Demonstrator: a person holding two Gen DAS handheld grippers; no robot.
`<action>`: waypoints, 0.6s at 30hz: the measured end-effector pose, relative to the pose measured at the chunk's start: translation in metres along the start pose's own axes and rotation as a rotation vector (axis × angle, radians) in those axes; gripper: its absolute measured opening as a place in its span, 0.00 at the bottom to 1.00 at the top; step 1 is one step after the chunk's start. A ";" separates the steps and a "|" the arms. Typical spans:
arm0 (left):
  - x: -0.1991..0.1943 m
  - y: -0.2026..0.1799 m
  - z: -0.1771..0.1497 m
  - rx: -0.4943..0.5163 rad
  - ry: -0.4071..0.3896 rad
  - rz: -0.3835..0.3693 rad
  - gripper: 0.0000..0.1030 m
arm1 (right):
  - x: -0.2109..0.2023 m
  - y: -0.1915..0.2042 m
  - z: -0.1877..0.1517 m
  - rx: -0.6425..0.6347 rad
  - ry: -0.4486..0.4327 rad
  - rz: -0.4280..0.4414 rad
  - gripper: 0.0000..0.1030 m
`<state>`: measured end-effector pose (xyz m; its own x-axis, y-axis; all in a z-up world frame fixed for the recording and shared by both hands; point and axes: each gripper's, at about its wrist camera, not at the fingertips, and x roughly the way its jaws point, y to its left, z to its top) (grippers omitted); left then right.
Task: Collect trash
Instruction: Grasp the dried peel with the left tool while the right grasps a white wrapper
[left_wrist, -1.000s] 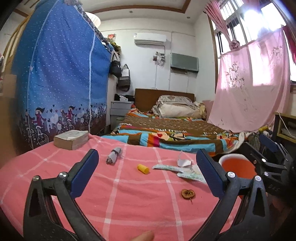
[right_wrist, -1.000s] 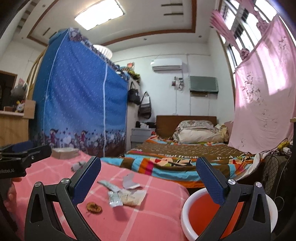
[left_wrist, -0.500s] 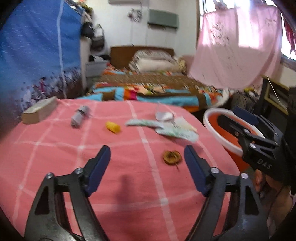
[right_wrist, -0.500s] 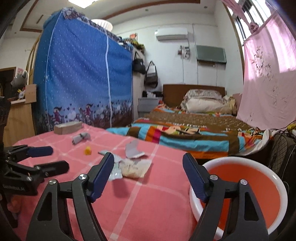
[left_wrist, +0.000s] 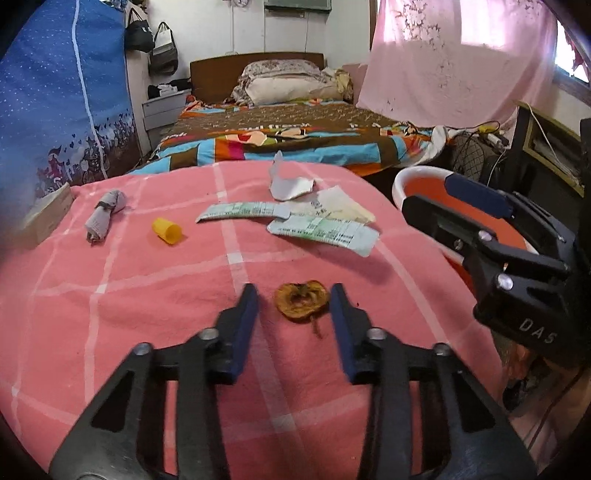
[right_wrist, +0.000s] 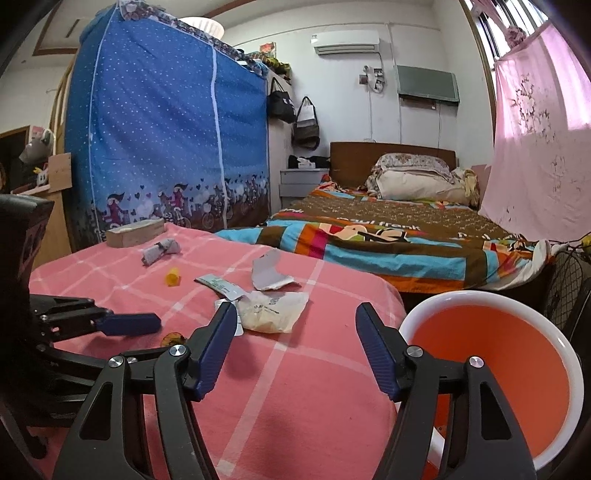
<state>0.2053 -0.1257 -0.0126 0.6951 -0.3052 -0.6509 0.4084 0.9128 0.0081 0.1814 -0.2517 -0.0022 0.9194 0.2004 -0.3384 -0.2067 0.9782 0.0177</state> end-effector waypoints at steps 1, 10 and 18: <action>-0.001 0.000 -0.001 0.002 0.000 -0.005 0.32 | 0.001 -0.001 0.000 0.006 0.005 0.002 0.64; -0.011 0.014 0.000 -0.055 -0.012 0.022 0.32 | 0.006 -0.001 0.000 0.024 0.032 0.053 0.64; -0.020 0.043 -0.002 -0.140 -0.014 0.107 0.32 | 0.019 0.020 0.001 -0.033 0.069 0.099 0.52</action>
<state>0.2079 -0.0794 -0.0006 0.7390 -0.2070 -0.6411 0.2460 0.9688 -0.0292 0.1950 -0.2282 -0.0072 0.8691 0.2908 -0.4001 -0.3075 0.9513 0.0235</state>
